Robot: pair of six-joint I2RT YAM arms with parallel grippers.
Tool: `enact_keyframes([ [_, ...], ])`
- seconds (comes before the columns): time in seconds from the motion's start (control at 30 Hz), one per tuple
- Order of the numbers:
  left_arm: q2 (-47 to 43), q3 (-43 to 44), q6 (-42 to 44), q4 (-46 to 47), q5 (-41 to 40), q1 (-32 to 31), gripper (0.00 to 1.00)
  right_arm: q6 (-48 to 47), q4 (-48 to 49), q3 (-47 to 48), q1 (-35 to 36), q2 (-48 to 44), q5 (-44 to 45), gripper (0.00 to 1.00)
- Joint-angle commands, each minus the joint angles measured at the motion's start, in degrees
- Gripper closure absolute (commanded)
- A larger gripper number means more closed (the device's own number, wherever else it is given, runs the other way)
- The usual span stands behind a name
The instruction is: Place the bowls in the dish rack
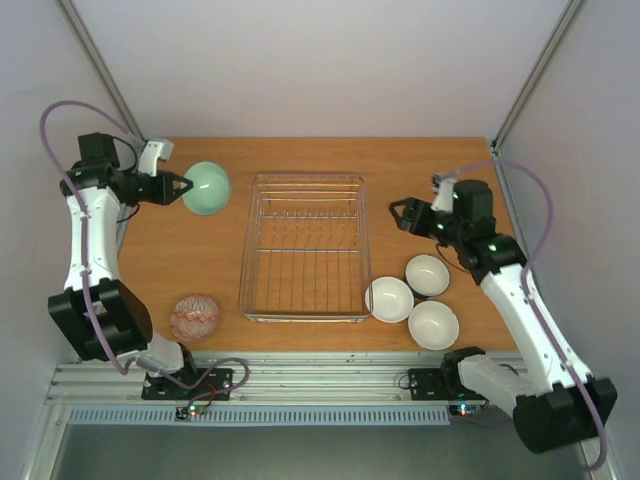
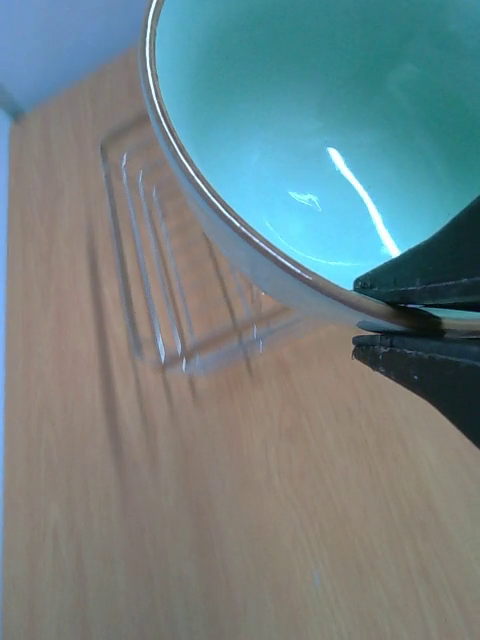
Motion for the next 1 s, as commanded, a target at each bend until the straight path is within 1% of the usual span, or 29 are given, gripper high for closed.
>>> enact_keyframes([
  [0.0,4.1,0.6,-3.6,-5.3,18.0,-2.7,1.00,-1.5,8.9,5.6,7.4,9.5,-12.9,0.26],
  [0.03,3.7,-0.3,-3.8,-4.5,18.9,-3.8,0.99,-0.6,12.7,5.3,8.0,11.0,-16.3,0.23],
  [0.1,1.8,-2.9,-5.3,-1.2,18.5,-6.5,1.00,5.2,24.2,3.8,8.1,13.6,-23.2,0.19],
  [0.17,-0.8,-5.8,-8.3,3.1,15.8,-9.3,0.99,9.3,35.4,2.8,8.1,16.7,-29.6,0.18],
  [0.23,-3.0,-7.8,-11.1,5.5,11.8,-12.3,1.00,16.0,46.6,1.8,8.1,19.9,-34.9,0.16],
  [0.3,-4.8,-9.0,-12.6,6.2,6.7,-14.9,1.00,25.2,61.0,0.2,8.1,24.3,-39.1,0.15],
  [0.33,-5.4,-9.4,-13.1,6.3,4.5,-16.5,1.00,31.7,73.2,-0.4,8.1,27.5,-40.7,0.14],
  [0.43,-6.6,-10.3,-14.7,7.2,-0.4,-21.2,0.99,52.8,102.4,0.4,8.5,39.3,-42.4,0.11],
  [0.47,-6.8,-10.2,-15.3,7.5,-1.6,-22.2,0.99,58.5,108.3,1.6,8.8,43.0,-42.2,0.09],
  [0.5,-6.8,-9.9,-15.5,7.7,-2.2,-22.9,1.00,60.0,109.1,2.6,9.8,45.4,-42.1,0.09],
  [0.57,-6.8,-9.1,-16.0,7.7,-2.0,-23.6,1.00,56.8,107.8,2.4,12.5,46.5,-41.9,0.06],
  [0.67,-6.6,-8.3,-16.2,7.5,-1.6,-23.9,0.99,51.7,104.0,1.0,15.0,45.4,-40.8,0.04],
  [0.73,-6.3,-7.7,-16.2,7.3,-0.7,-23.9,0.99,49.5,102.2,0.3,15.4,44.5,-40.7,0.07],
  [0.77,-6.1,-7.6,-16.3,7.3,0.4,-23.9,0.99,49.5,102.5,0.3,15.8,44.6,-41.0,0.09],
  [0.9,-4.5,-7.0,-17.2,7.5,4.0,-23.9,1.00,54.1,108.2,0.6,18.2,47.5,-41.2,0.09],
  [0.97,-3.9,-6.4,-17.3,7.2,4.6,-23.9,1.00,54.4,109.1,0.3,19.4,48.8,-40.9,0.09],
])
